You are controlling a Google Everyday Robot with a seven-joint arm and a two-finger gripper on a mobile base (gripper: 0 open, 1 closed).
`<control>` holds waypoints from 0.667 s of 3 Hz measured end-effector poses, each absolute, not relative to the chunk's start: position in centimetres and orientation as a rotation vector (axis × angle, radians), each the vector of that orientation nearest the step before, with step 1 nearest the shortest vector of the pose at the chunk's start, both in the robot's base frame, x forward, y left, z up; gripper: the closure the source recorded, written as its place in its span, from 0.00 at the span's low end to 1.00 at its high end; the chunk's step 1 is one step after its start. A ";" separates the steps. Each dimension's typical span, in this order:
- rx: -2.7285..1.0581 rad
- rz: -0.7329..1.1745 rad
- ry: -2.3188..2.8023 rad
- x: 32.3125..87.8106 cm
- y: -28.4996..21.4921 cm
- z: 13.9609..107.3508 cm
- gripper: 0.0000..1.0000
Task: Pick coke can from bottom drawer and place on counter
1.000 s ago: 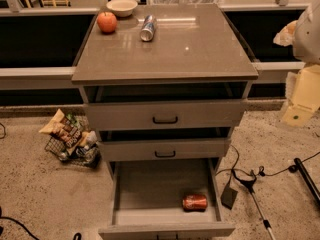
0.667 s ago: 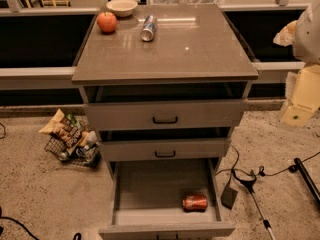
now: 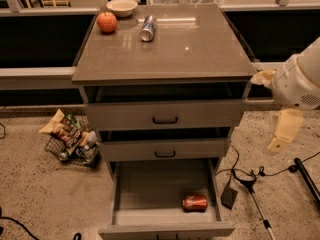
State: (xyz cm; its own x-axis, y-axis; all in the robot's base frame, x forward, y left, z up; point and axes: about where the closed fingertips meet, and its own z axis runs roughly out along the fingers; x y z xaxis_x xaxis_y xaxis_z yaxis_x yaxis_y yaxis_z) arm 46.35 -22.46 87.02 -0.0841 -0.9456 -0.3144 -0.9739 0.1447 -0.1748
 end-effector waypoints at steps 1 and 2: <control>-1.874 0.285 1.964 47.1 -22.6 80.8 0.00; -1.869 0.416 1.873 47.4 -22.0 74.6 0.00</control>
Offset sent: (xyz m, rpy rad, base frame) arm 0.0108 0.0088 -0.1809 0.3302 0.0578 0.1828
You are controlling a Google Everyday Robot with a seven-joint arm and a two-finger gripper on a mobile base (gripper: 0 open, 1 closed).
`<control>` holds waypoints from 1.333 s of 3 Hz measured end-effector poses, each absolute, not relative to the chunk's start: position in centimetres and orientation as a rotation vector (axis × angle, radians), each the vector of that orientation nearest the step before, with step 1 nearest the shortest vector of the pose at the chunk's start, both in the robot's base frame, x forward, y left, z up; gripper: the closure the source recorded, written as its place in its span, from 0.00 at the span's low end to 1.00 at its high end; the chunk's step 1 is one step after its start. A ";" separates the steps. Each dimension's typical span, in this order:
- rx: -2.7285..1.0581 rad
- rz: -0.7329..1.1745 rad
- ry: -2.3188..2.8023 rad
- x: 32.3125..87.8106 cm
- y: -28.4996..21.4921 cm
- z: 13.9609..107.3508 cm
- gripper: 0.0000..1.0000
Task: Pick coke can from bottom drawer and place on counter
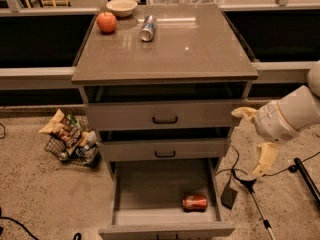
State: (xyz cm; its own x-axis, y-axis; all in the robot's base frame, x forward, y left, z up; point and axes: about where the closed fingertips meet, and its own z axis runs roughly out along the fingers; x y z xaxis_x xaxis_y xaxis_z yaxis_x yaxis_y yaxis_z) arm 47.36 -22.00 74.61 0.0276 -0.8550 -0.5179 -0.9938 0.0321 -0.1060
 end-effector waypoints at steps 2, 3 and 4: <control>-1.887 0.439 1.888 47.8 -22.0 69.8 0.00; -1.902 0.498 1.852 48.3 -21.9 63.0 0.00; -1.893 0.562 1.800 48.3 -22.3 57.6 0.00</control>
Offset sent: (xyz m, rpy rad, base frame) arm 0.0133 -0.0036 -0.1319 -0.0256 0.0729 0.0187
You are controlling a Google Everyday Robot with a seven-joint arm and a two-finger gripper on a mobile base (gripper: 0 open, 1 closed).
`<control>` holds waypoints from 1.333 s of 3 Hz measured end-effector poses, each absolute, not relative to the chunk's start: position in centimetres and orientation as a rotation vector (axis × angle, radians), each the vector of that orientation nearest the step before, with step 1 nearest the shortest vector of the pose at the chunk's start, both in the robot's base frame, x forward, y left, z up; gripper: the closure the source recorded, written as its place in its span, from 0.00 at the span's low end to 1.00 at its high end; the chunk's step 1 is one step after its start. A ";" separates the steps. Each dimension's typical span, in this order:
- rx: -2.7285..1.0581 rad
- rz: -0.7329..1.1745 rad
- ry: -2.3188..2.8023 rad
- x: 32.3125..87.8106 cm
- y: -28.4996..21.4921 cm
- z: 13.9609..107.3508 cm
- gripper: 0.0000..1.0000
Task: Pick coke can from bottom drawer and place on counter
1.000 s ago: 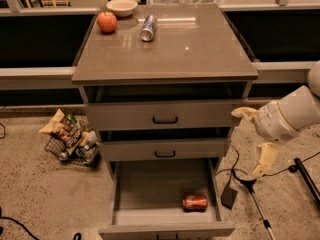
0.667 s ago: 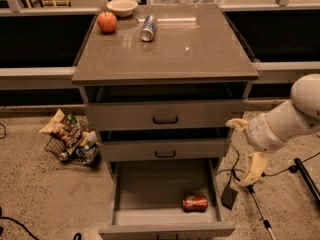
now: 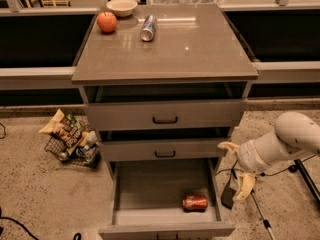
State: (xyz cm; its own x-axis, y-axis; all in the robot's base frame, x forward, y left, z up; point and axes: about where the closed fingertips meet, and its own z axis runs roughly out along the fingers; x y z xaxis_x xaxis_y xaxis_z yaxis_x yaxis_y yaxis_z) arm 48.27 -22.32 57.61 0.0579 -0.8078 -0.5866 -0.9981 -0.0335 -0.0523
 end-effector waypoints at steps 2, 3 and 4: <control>-1.839 0.737 1.712 47.2 -22.4 48.3 0.00; -1.812 0.801 1.715 46.9 -21.8 45.0 0.00; -1.812 0.803 1.715 46.9 -21.7 44.9 0.00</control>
Offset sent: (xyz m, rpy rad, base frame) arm -0.0150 -0.0035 -0.1288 0.1924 0.0757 0.0508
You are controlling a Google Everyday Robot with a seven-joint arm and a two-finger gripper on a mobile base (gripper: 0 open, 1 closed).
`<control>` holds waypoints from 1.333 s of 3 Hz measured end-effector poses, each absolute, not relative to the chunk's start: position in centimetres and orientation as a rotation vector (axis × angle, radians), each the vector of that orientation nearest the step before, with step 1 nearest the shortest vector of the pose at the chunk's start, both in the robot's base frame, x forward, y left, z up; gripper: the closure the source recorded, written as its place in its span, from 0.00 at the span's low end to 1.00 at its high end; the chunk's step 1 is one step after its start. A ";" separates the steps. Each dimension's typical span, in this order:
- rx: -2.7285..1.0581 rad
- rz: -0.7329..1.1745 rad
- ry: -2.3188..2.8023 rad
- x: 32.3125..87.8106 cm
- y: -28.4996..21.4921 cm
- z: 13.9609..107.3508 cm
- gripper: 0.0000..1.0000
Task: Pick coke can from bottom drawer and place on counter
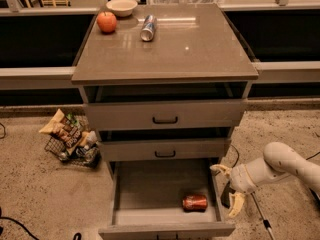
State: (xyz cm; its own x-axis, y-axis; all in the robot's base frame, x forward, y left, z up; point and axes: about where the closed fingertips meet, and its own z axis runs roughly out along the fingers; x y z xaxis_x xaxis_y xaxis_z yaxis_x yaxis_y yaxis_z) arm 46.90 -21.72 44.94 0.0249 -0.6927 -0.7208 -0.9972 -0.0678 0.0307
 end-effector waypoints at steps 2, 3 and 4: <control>-1.668 0.814 1.818 47.7 -23.4 35.1 0.00; -1.609 0.835 1.832 50.0 -25.0 27.4 0.00; -1.609 0.840 1.832 50.1 -24.8 27.1 0.00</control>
Offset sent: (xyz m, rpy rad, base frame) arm 0.0163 -0.0345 -0.1737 0.0565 0.0627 -0.1954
